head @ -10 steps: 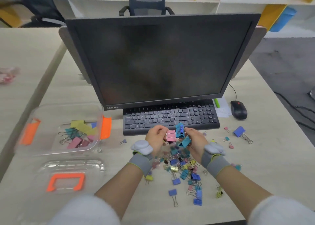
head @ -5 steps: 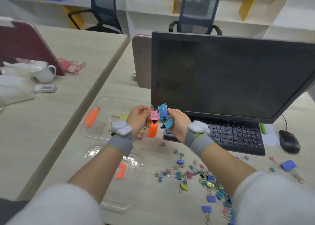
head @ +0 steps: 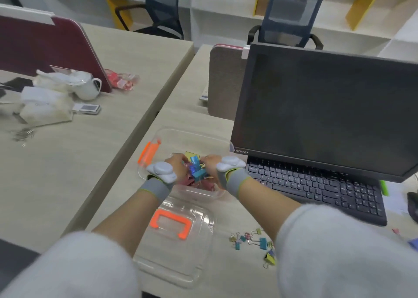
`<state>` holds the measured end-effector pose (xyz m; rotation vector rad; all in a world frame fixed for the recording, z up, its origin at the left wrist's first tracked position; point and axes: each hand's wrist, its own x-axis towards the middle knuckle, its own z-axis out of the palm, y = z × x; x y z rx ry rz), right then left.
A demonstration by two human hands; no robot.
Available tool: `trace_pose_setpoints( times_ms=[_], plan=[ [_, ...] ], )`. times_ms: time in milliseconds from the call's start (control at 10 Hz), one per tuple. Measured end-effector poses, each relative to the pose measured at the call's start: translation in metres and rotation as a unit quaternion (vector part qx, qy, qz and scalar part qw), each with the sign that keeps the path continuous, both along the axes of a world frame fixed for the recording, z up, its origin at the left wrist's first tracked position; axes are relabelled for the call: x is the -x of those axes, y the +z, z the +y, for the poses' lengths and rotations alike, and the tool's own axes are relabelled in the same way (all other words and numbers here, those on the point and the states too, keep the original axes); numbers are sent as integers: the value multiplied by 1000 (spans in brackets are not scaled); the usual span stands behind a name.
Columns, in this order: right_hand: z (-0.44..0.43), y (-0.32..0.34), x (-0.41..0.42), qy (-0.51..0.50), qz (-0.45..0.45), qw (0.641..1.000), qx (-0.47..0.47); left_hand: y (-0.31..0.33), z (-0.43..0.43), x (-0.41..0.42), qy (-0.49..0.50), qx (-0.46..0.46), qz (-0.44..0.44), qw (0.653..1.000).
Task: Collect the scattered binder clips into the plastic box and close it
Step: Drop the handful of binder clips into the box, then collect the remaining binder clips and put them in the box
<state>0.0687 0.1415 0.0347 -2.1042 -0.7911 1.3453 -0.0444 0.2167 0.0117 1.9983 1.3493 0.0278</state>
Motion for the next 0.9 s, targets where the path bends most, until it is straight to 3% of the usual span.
trace_pose_setpoints(
  times_ms=[200,400,500,700,900],
  plan=[
    [7,-19,8,49,-4,998,44,-5,6,0,-100,-17,104,989],
    [-1,0,8,9,-12,1000,15,5,7,-6,-69,-29,101,992],
    [-10,13,4,-52,29,998,-23,18,-3,-18,-66,-40,84,994],
    [-36,43,-25,-226,150,954,-124,48,-39,-59,-55,-70,-54,995],
    [-92,56,-83,-304,162,923,-174,61,-90,-110,-90,-77,-161,980]
  ],
)
